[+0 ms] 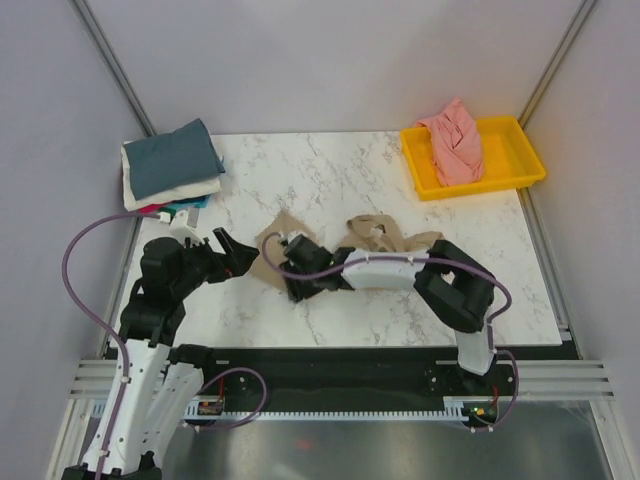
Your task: Fold and stack the t-shirts
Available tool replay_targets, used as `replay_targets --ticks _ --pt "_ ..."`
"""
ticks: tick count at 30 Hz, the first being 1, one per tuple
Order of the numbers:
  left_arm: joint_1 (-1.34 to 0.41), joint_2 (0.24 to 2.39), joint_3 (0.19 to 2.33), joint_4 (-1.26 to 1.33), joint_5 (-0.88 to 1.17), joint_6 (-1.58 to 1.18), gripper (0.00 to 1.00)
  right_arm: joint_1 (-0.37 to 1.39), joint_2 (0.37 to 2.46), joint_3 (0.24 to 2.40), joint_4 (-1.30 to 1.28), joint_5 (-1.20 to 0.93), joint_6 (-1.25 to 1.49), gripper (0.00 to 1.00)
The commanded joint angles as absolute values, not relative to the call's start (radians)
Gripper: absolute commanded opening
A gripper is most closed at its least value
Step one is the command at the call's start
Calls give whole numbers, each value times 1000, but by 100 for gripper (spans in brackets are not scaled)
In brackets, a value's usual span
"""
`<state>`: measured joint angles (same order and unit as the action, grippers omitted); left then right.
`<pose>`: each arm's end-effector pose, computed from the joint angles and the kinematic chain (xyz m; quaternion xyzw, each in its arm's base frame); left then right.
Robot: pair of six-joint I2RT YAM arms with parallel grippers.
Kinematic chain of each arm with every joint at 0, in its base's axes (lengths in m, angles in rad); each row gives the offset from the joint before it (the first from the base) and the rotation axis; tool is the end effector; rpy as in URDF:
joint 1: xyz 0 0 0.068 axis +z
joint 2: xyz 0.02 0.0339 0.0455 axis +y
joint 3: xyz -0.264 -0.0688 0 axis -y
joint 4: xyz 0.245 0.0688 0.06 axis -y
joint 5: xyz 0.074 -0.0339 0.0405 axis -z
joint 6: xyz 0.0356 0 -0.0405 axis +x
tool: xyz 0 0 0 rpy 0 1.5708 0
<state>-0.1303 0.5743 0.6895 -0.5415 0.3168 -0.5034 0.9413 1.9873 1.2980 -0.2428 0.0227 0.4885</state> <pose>0.1304 -0.0283 0.3001 -0.0700 0.8316 -0.2926 0.4668 0.2475 0.3385 0.1574 -0.2096 0.9260 0.1977 0.2441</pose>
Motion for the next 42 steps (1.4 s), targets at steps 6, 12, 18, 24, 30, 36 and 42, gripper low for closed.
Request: replay_targets --ticks 6,12,18,24,30,36,42 --pt "-127 618 767 -646 207 -537 92 1077 1536 1098 -342 179 620 94" --pt "-127 595 824 -706 152 -505 87 922 1426 1127 -391 207 509 98" --pt "-127 548 804 -710 78 -471 90 821 1739 1331 -414 178 387 92" --pt "-127 569 808 -707 78 -462 89 818 2032 1577 -533 264 287 86" --pt "-126 571 805 -701 94 -457 89 815 2184 1698 -586 371 241 82" --pt "-126 584 805 -692 106 -454 89 812 2210 1733 -629 448 209 54" --pt "-124 581 805 -690 114 -454 89 787 2189 1721 -630 411 193 7"
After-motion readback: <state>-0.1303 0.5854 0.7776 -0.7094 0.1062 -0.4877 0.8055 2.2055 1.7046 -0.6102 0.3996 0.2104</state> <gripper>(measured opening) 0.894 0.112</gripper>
